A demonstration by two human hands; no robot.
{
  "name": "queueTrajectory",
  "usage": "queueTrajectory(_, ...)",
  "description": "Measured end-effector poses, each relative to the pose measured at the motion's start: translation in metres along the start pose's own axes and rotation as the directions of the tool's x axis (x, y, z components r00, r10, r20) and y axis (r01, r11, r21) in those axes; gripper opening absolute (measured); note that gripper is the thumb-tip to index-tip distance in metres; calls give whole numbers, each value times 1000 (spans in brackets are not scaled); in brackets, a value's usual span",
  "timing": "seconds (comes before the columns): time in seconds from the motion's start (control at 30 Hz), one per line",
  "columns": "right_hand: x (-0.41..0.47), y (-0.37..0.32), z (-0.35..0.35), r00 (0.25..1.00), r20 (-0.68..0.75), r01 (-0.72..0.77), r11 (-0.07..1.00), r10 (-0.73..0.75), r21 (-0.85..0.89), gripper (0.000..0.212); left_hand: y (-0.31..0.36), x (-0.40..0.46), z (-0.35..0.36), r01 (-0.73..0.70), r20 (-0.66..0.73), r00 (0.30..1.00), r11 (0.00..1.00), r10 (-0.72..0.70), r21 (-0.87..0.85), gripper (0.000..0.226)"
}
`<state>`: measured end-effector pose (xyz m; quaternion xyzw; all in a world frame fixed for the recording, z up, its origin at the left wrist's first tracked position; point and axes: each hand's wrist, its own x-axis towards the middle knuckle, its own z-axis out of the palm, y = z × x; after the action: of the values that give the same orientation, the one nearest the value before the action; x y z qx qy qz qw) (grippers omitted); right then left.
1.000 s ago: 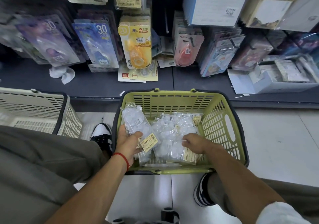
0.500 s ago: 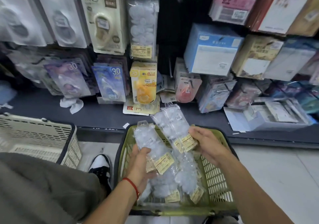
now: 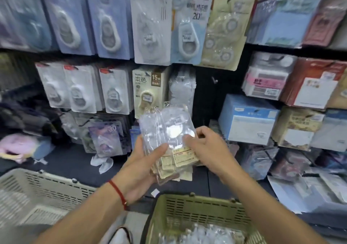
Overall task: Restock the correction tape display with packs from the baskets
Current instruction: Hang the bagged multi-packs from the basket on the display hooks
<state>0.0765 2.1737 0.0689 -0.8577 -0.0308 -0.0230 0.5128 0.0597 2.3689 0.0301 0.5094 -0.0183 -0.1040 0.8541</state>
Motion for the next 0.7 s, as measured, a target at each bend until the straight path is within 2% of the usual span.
queueTrajectory(0.1,15,-27,-7,997,-31,68,996,-66,53,56,43,14,-7,-104,26,994,990,102,91,58)
queueTrajectory(0.17,25,-35,-9,989,-111,103,992,-94,74,40,64,21,-13,-186,-18,981,970,191,158,67)
queueTrajectory(0.27,41,-38,-12,982,-174,85,991,-67,100,13,74,27,-22,-271,-169,931,923,323,272,82)
queueTrajectory(0.37,51,-36,-11,987,-160,37,992,-17,119,9,72,29,-28,-327,-185,909,915,373,236,55)
queueTrajectory(0.53,48,-27,-2,990,-143,34,982,-8,184,27,71,29,-28,-388,-196,872,876,450,285,60)
queueTrajectory(0.7,54,-19,4,985,-174,16,988,11,153,20,77,25,-25,-438,-169,855,857,490,272,49)
